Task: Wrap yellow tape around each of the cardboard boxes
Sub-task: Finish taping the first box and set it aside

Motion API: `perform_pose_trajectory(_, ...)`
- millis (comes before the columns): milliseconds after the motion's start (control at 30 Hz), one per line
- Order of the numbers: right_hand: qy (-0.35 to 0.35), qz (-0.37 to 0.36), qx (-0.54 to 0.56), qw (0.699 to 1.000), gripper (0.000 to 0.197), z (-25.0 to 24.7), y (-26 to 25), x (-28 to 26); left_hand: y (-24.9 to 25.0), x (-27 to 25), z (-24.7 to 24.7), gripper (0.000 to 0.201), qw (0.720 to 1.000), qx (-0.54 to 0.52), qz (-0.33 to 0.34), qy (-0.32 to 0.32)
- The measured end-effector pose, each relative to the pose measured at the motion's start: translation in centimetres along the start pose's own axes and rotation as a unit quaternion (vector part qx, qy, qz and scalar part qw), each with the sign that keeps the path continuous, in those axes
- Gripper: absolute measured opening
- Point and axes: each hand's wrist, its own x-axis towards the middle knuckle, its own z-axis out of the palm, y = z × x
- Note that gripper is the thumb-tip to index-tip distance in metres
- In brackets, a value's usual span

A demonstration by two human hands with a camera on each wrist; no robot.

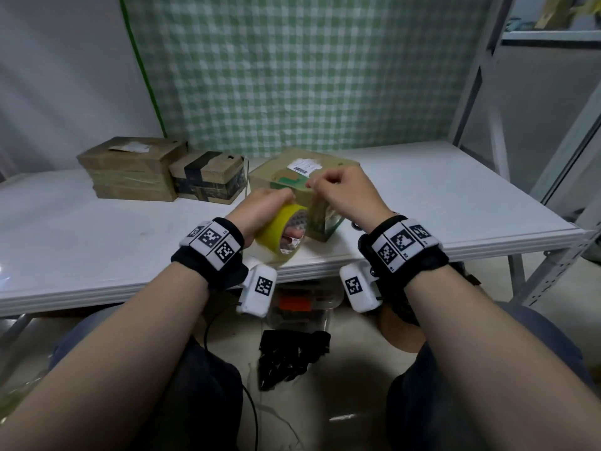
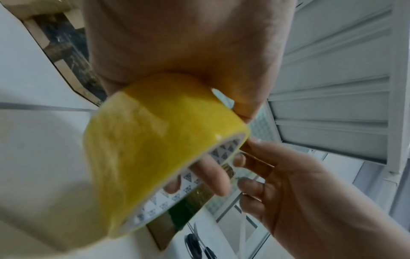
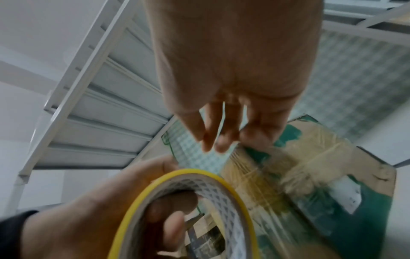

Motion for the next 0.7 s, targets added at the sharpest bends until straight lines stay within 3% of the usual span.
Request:
perform_pose_trajectory(100, 0.055, -0.009, -0.018, 0.998, 0.009, -0.2, 0.6, 0.9, -0.4, 0.0, 0.0, 0.027, 1.000, 0.003, 0.000, -0.010)
perform_pose_trajectory(200, -0.014, 0.037, -0.100, 0.994, 0.031, 0.6, 1.6, 1.2, -0.9, -0.2, 0.3, 0.027, 0.999, 0.021, 0.008, -0.031)
perform_pose_trajectory(300, -0.043, 0.026, -0.165, 0.985, 0.045, 1.2, 2.4, 1.5, -1.0, -0.2, 0.6, 0.037, 0.999, 0.015, 0.006, -0.041)
perform_pose_trajectory(433, -0.056, 0.014, -0.129, 0.990, 0.046, 1.0, 3.0, 2.1, -0.9, -0.1, 0.6, 0.051, 0.998, -0.003, -0.001, -0.064)
perform_pose_trajectory(700, -0.087, 0.008, -0.137, 0.987, 0.046, 0.4, 3.9, 3.7, -1.0, 1.0, 0.8, 0.037, 0.994, 0.035, -0.065, -0.081)
